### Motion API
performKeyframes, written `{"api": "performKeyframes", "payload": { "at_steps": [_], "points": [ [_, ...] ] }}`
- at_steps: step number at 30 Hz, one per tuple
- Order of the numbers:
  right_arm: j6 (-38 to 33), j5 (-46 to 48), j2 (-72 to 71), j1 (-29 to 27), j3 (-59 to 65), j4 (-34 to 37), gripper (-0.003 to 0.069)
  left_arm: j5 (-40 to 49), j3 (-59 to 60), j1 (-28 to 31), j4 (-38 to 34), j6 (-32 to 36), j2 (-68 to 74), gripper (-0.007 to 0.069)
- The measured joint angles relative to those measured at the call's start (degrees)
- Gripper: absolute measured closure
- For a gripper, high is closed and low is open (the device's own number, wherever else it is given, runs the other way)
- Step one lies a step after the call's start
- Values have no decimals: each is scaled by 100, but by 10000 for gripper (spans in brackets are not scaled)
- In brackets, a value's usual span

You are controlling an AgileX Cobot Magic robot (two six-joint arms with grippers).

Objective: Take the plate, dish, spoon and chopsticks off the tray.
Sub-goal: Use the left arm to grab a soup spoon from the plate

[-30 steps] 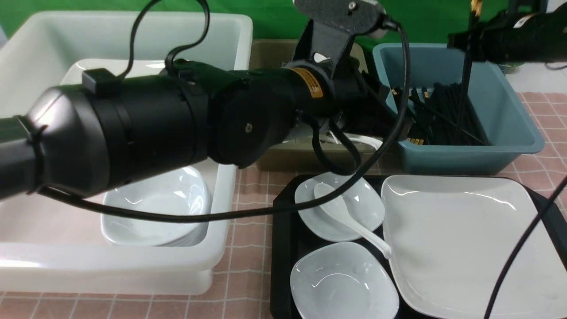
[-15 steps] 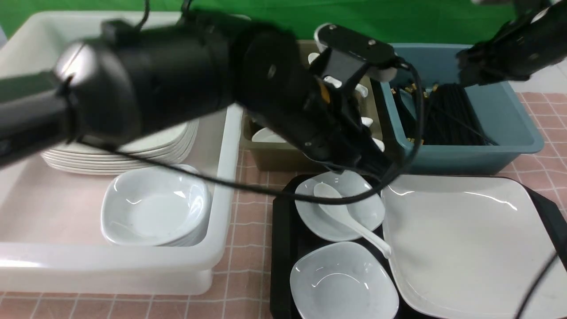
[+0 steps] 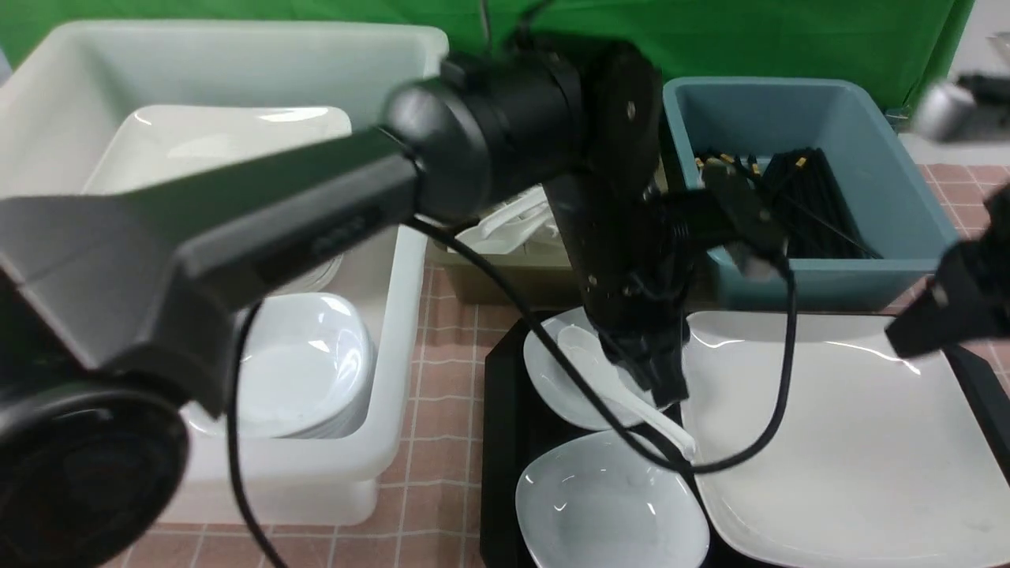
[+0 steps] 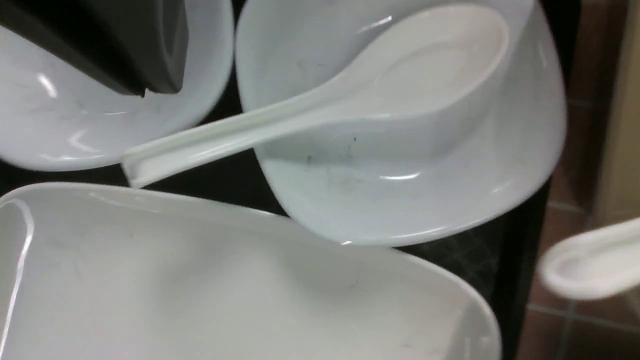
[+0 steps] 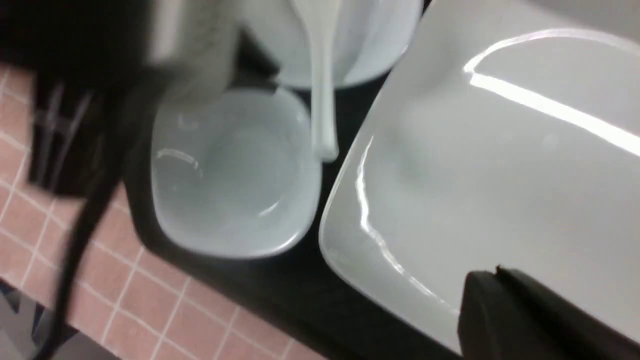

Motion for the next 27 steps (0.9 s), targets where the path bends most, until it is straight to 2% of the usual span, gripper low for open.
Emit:
{"api": "performKeyframes", "payload": {
  "at_steps": [4,9,10,11,17,20,24,25,26,27],
  "points": [
    [-23,-408,-601,0,693,34,629,-236,0,0,24,249,244,558],
    [-23,-542,-1068,0,919,65,629,-374,-1,0,247,717,483,374],
    [-23,-549,-1080,0,925,65,629,-374,-1,0,247,739,501,365],
    [-23,-557,-1182,0,924,90,629,-395,-1,0,271,943,555,289],
    [-23,-567,-1263,0,926,104,629,-589,-1,0,259,1447,617,123],
    [-23,-578,-1263,0,926,104,629,-714,-6,0,250,1490,627,107],
    [-23,-623,-1265,0,926,104,629,-839,-31,0,220,1548,704,132],
    [-23,-637,-1270,0,926,104,629,-851,-30,0,220,1547,737,148],
    [-23,-653,-1270,0,926,104,629,-856,-30,0,220,1547,787,204],
    [-23,-669,-1270,0,931,104,629,-856,-30,0,215,1547,799,228]
  ]
}}
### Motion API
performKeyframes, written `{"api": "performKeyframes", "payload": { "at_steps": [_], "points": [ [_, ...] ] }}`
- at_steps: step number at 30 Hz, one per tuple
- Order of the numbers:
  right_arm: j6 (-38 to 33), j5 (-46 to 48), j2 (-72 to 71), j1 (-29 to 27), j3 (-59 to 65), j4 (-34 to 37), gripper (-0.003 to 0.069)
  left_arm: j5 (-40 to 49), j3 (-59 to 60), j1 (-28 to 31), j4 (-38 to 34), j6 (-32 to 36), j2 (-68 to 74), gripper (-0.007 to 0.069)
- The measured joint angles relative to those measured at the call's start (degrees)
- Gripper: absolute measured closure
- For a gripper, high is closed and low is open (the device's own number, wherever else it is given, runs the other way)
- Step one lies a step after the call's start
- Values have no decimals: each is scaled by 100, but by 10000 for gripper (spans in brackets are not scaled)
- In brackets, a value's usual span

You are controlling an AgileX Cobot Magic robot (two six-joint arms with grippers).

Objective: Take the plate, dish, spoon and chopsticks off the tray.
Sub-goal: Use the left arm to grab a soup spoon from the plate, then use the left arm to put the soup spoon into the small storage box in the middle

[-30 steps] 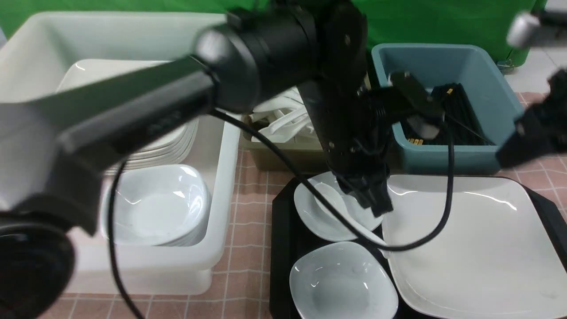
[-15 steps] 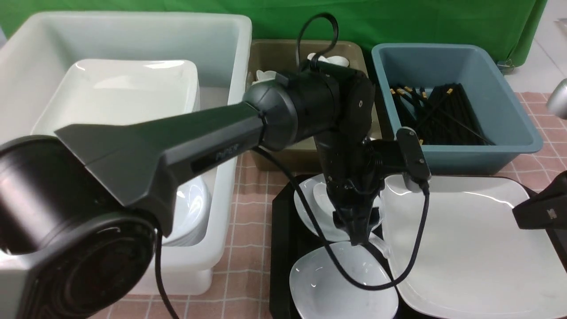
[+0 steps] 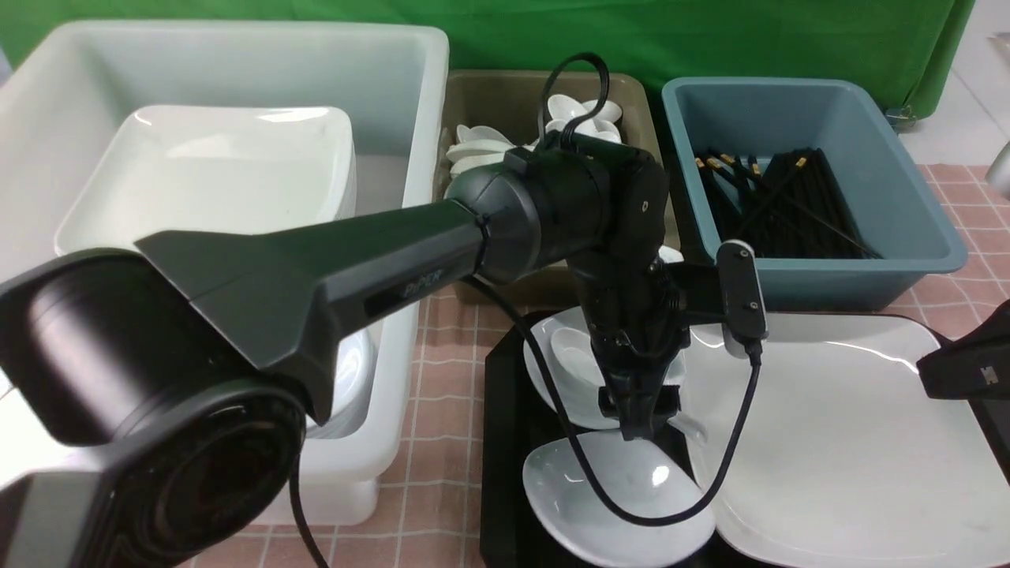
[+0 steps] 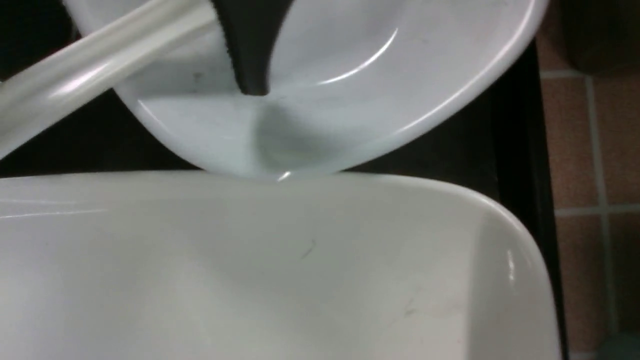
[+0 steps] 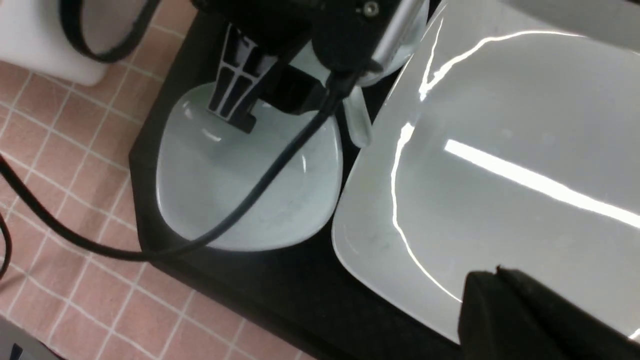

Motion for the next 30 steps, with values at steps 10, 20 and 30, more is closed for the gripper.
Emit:
{"api": "performKeyframes", "payload": {
  "at_steps": [10,20,30],
  "points": [
    [0,-153,0,0,13,0,629,88,-8,4,-163,-65,-131,590],
    [0,-196,0,0,13,7,629,73,-8,17,-192,-1068,-760,590],
    [-1811,-1584,-30,185,-3,2139,629,-2203,-8,791,-215,-2439,-1419,590]
  ]
}}
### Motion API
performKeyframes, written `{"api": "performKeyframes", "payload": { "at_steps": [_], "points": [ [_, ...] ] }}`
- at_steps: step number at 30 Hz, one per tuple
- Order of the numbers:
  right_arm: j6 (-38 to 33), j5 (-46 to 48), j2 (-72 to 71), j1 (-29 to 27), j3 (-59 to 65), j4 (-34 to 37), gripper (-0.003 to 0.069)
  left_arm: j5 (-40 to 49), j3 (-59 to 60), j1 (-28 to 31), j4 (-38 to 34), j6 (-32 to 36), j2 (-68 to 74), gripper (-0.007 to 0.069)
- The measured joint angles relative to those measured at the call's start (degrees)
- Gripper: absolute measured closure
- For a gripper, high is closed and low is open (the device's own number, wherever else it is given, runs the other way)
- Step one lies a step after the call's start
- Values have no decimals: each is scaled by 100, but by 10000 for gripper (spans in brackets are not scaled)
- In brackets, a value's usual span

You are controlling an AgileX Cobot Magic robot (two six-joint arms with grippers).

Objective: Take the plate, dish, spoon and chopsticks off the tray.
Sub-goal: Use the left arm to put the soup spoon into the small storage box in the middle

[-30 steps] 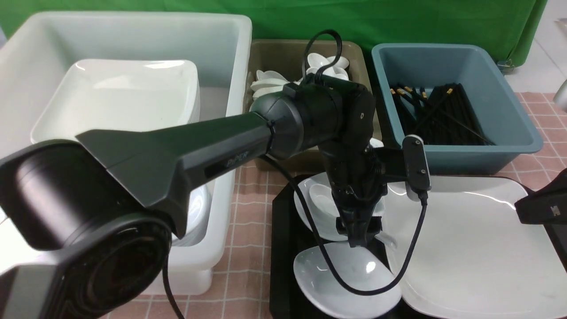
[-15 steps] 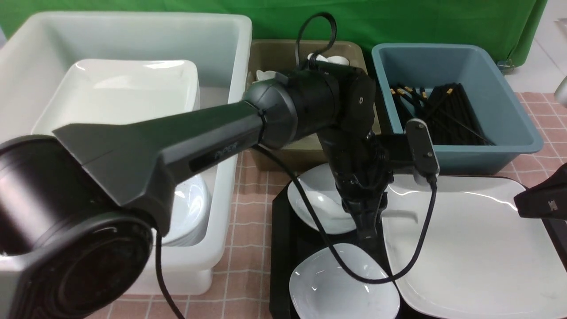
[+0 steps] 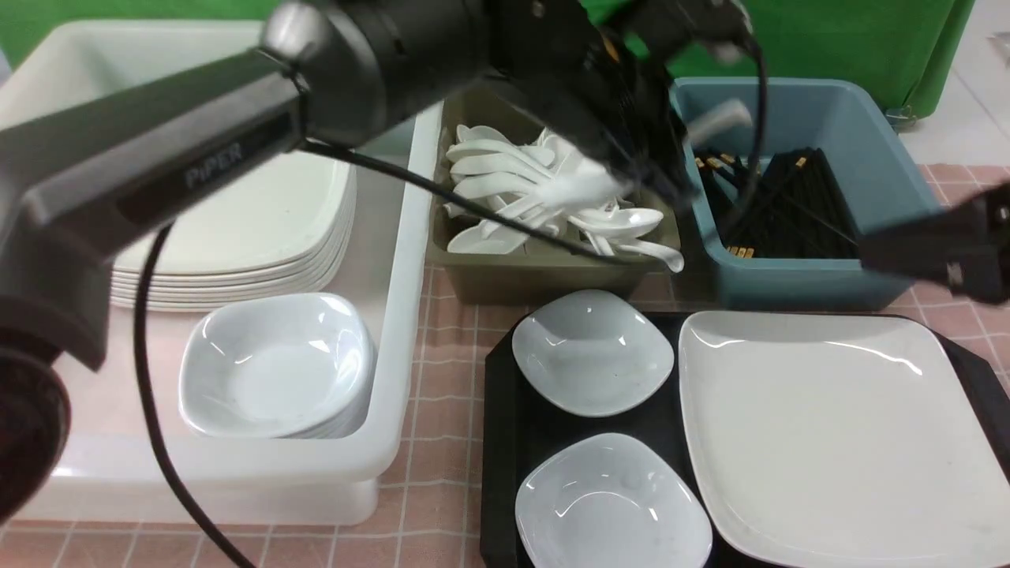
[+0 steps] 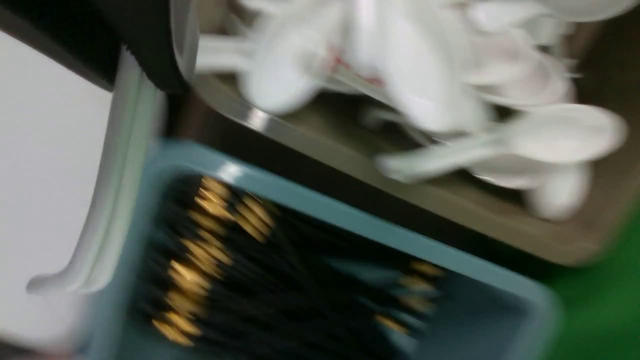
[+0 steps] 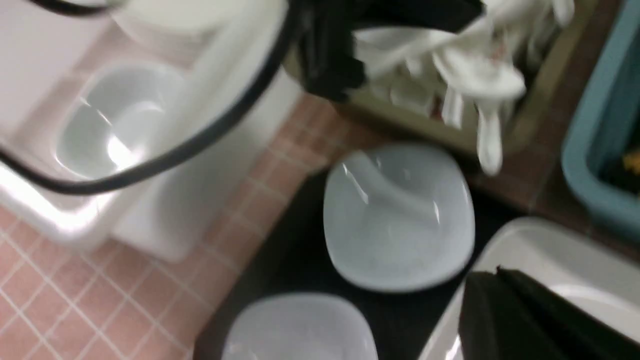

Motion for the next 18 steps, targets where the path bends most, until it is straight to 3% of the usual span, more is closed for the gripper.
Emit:
{"api": "performKeyframes", "payload": {
  "at_steps": [7,12,17,18],
  "points": [
    [-472,-1594,39,650,103,454,629,-1152,0,519,0,-388,555,590],
    [-484,-1710,98,870,150,474,629,-1627,0,590,34,-399,991,574],
    [-484,-1670,98,912,150,474,629,-1770,5,590,132,-573,1143,444],
    [-484,-1615,98,912,150,474,629,-1744,5,590,255,-598,1135,370]
  ]
}}
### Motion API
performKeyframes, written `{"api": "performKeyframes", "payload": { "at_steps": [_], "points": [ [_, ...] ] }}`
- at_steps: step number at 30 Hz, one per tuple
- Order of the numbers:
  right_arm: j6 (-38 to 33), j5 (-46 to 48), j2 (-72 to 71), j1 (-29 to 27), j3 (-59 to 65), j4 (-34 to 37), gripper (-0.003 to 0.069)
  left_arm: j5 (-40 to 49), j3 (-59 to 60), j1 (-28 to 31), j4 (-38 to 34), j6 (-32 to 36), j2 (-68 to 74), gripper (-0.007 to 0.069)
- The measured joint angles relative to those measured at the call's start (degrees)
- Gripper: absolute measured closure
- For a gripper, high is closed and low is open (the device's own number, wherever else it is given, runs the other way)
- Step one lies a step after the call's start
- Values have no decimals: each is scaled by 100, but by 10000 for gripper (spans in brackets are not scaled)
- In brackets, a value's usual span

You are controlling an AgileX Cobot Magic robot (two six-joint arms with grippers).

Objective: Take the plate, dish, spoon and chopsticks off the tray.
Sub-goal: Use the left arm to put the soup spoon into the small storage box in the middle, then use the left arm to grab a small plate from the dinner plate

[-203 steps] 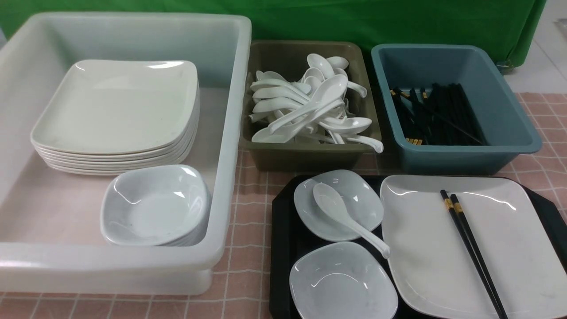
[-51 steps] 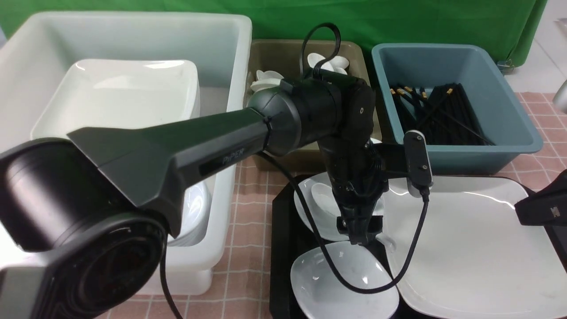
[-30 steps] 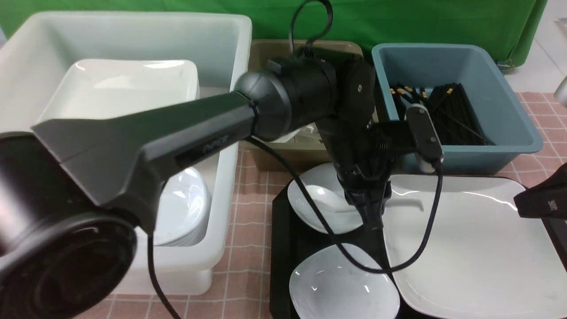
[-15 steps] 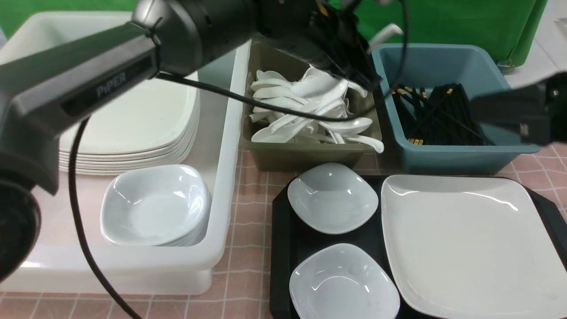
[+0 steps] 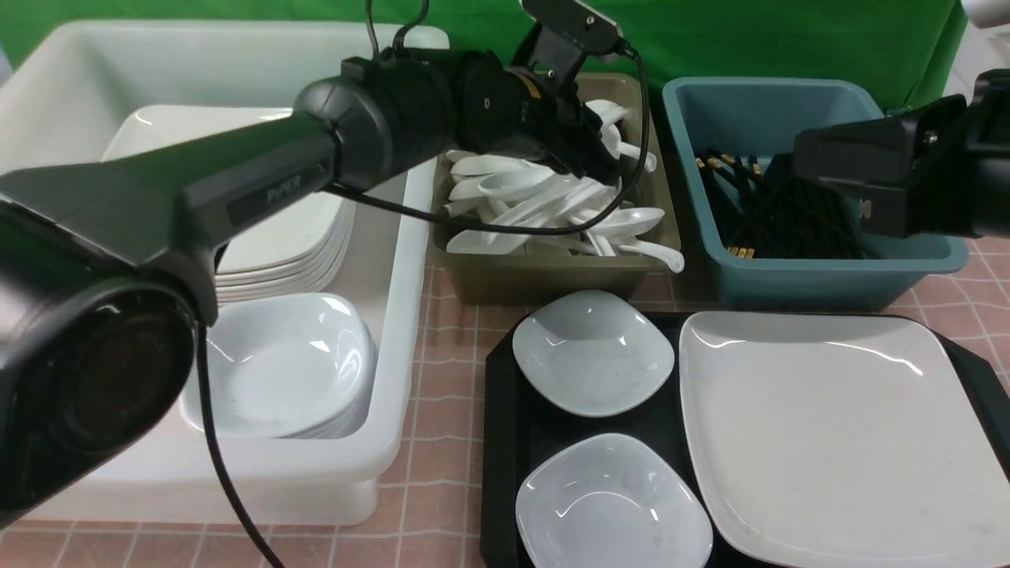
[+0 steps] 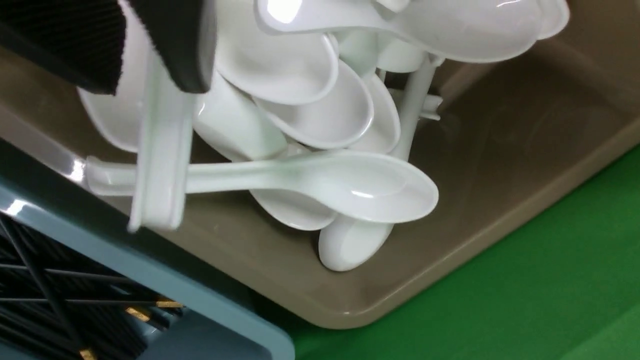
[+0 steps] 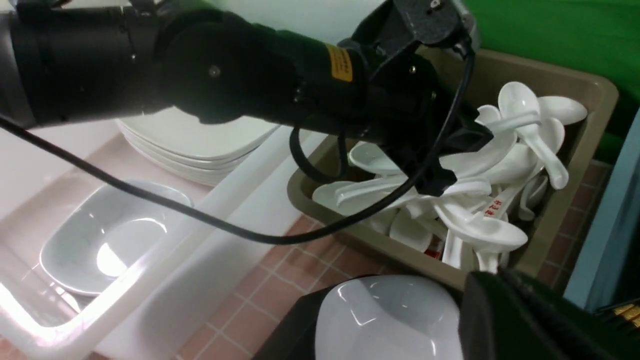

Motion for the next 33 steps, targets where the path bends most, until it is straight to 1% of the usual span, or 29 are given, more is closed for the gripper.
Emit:
{"api": "performKeyframes", "payload": {
  "at_steps": [1,3,4,5,7,8,9,10,12,14,15,16,17,18,19,20,21,22,24,28,29,30,33],
  "points": [
    [0,21,0,0,0,0,629,25,0,0,58,-32,-5,341],
    [0,92,0,1,0,0,629,189,0,0,189,-163,-119,232],
    [0,100,0,1,0,0,629,207,0,0,200,-183,-119,225],
    [0,167,0,1,0,0,629,408,0,5,276,-372,-274,173],
    [0,207,0,1,0,-6,629,812,0,4,312,-690,-527,141],
    [0,230,0,1,0,-27,629,1074,0,4,312,-853,-695,140],
    [0,238,0,1,0,-32,629,1073,0,4,312,-853,-731,140],
    [41,267,0,1,0,-100,629,1493,0,-1,302,-1015,-992,163],
    [250,301,0,1,0,-335,629,2129,0,-60,265,-1054,-1333,225],
    [563,358,0,1,0,-616,629,2902,23,-162,253,-987,-1559,356],
    [796,446,0,1,0,-812,629,3438,92,-260,247,-931,-1669,468],
    [822,465,0,1,0,-844,629,3511,92,-277,247,-917,-1678,484],
    [979,641,0,1,0,-1045,629,3979,234,-393,247,-815,-1726,560],
    [1099,820,0,1,0,-1201,629,4333,353,-497,247,-768,-1727,590],
    [1117,853,0,1,0,-1201,629,4381,380,-516,241,-768,-1727,599],
    [1236,1144,0,1,0,-1352,629,4753,662,-668,241,-715,-1721,620],
    [1243,1144,0,1,0,-1363,629,4753,697,-668,241,-715,-1721,622],
    [1294,1428,0,1,0,-1454,629,4918,1014,-807,241,-709,-1721,630],
    [1331,1706,0,1,0,-1522,629,4928,1308,-936,159,-655,-1721,631],
    [1370,1952,0,1,0,-1578,629,4781,1709,-1159,-48,-537,-1682,622],
    [1376,1991,0,1,0,-1583,629,4614,1800,-1230,-75,-537,-1655,603],
    [1376,1991,0,1,0,-1583,629,4614,1809,-1230,-81,-537,-1647,603],
    [1380,2021,0,1,0,-1598,629,4268,1862,-1270,-120,-532,-1548,523]
  ]
}}
